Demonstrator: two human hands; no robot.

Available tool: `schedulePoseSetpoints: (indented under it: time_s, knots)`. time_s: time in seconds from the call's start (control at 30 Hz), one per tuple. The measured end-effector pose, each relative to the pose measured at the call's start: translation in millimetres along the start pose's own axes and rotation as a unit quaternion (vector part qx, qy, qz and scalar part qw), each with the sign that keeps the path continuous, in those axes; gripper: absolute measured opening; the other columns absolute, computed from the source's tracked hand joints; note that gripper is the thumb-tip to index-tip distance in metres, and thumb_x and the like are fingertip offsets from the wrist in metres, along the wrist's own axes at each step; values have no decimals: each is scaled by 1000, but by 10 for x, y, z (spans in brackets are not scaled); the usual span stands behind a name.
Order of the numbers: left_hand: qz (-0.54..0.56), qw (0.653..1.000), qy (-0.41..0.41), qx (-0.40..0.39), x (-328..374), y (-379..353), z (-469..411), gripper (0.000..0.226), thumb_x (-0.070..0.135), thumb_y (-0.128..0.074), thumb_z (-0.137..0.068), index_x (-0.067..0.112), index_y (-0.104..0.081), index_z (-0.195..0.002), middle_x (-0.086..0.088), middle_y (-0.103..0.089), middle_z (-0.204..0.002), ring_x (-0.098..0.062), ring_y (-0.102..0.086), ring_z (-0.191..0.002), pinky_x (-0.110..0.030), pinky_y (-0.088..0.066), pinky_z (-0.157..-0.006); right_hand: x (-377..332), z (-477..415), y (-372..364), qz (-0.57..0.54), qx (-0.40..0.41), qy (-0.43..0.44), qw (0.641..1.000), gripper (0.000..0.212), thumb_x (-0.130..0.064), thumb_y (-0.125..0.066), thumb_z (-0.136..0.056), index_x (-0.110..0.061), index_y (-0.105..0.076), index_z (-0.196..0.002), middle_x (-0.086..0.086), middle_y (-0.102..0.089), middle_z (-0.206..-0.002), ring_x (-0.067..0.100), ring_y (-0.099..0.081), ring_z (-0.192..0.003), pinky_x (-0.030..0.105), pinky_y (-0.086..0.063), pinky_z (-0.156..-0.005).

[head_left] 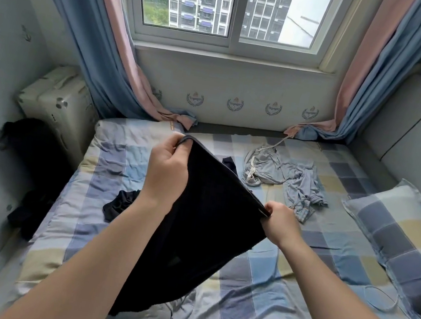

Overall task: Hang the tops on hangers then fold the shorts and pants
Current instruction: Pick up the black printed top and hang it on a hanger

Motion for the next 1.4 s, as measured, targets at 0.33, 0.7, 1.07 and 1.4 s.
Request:
schedulePoseSetpoints:
  time_s: [0.33, 0.7, 1.07, 1.4]
  knots:
    - [-33, 990, 83, 113, -371, 585, -275, 27, 17, -46, -103, 21, -60, -81, -2, -59, -78, -17, -54, -74, -38, -49, -72, 288, -132, 31, -110, -15, -80, 991, 26, 3, -56, -81, -15, -49, -63, 3, -47, -57, 24, -44, -61, 32, -28, -52]
    - [-125, 923, 271, -242, -966, -140, 138, 12, 37, -65, -96, 30, -71, -104, 4, -74, -112, -14, -73, -96, -32, -57, -82, -406, -83, 349, -452, -59, -143, 878, 15, -3, -66, -89, -8, -58, -78, 6, -59, -60, 19, -62, -49, 27, -47, -45]
    - [-214, 904, 146, -341, -1139, -724, 603, 30, 39, -69, -85, 28, -62, -113, 7, -71, -103, -15, -68, -99, -48, -54, -92, -1327, 227, 685, -639, -137, -60, 754, 16, -11, -66, -93, -8, -55, -82, 5, -51, -65, 18, -58, -55, 31, -56, -55]
    - [25, 953, 205, -223, -845, -229, 220, 29, 46, -50, -95, 38, -77, -103, 0, -76, -110, -19, -71, -104, -31, -59, -83, -1150, 186, 646, -709, -87, -68, 696, 30, -9, -57, -98, -16, -54, -127, 6, -65, -121, 24, -63, -114, 41, -52, -94]
Point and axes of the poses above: each hand's wrist, its own z-axis away from the middle knuckle, its own y-axis out of the back of the hand, x = y × z, the point moved 8 cm from there along -z, towards the middle knuckle
